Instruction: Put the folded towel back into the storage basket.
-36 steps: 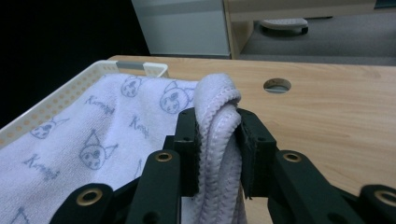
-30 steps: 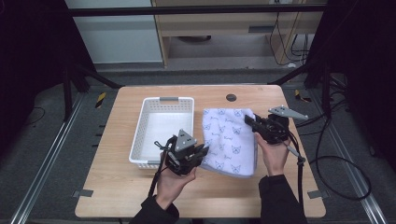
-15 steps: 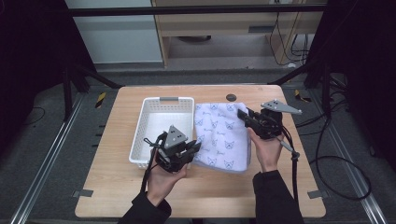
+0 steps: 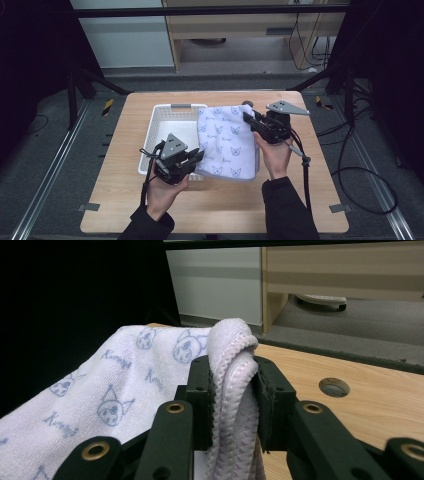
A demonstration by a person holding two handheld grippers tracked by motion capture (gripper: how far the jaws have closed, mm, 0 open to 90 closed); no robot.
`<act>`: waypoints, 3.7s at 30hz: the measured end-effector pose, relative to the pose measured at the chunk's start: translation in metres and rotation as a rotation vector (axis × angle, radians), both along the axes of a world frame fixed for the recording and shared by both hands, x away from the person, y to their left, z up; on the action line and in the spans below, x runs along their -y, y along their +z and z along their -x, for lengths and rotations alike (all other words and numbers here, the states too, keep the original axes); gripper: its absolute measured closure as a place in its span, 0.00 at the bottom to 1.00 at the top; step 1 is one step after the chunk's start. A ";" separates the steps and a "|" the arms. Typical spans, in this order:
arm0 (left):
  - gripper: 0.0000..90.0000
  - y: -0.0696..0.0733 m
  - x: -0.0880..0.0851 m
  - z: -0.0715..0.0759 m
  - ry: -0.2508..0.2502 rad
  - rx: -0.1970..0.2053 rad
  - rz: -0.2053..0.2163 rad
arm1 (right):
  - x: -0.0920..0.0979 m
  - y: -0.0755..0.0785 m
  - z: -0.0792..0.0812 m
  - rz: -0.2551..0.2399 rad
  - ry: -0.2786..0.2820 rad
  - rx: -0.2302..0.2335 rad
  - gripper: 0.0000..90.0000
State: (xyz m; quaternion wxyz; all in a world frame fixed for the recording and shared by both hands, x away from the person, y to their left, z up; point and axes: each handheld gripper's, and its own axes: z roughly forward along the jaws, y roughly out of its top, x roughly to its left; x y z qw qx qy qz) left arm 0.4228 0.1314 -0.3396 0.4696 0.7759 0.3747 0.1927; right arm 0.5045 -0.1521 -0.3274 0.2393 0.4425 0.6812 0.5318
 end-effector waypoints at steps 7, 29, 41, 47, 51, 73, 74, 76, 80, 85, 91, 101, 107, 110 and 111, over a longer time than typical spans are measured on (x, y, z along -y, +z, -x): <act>0.91 -0.001 -0.017 -0.001 0.022 -0.003 0.009 | -0.018 0.001 -0.006 0.002 0.020 -0.003 0.80; 0.91 -0.007 -0.066 -0.009 0.125 0.008 0.054 | -0.079 0.010 -0.030 0.024 0.057 0.023 0.80; 0.91 -0.006 -0.088 -0.016 0.185 0.012 0.050 | -0.106 0.009 -0.048 0.019 0.095 0.028 0.80; 0.91 -0.007 -0.100 -0.020 0.215 0.007 0.049 | -0.121 0.006 -0.055 0.017 0.107 0.029 0.79; 0.91 -0.009 -0.106 -0.024 0.237 0.003 0.040 | -0.130 0.002 -0.059 0.016 0.116 0.025 0.80; 0.92 -0.025 -0.127 -0.040 0.312 -0.019 -0.016 | -0.162 -0.019 -0.079 0.029 0.145 0.000 0.79; 0.92 -0.026 -0.127 -0.041 0.315 -0.021 -0.020 | -0.163 -0.021 -0.079 0.029 0.145 -0.001 0.79; 0.92 -0.029 -0.127 -0.043 0.315 -0.030 -0.025 | -0.164 -0.024 -0.081 0.033 0.144 -0.009 0.79; 0.92 -0.034 -0.126 -0.046 0.317 -0.036 -0.036 | -0.165 -0.030 -0.084 0.035 0.140 -0.019 0.79; 0.92 -0.041 -0.123 -0.049 0.317 -0.055 -0.048 | -0.164 -0.041 -0.086 0.038 0.134 -0.036 0.79; 0.92 -0.049 -0.121 -0.053 0.319 -0.067 -0.069 | -0.164 -0.052 -0.089 0.042 0.128 -0.054 0.79; 0.92 -0.060 -0.116 -0.057 0.321 -0.089 -0.095 | -0.160 -0.070 -0.093 0.045 0.120 -0.086 0.79; 0.92 -0.067 -0.113 -0.059 0.319 -0.098 -0.123 | -0.161 -0.078 -0.094 0.055 0.115 -0.097 0.79; 0.92 -0.070 -0.112 -0.060 0.321 -0.102 -0.127 | -0.162 -0.082 -0.095 0.059 0.115 -0.100 0.79; 0.92 -0.070 -0.112 -0.060 0.321 -0.107 -0.130 | -0.162 -0.083 -0.095 0.059 0.113 -0.105 0.79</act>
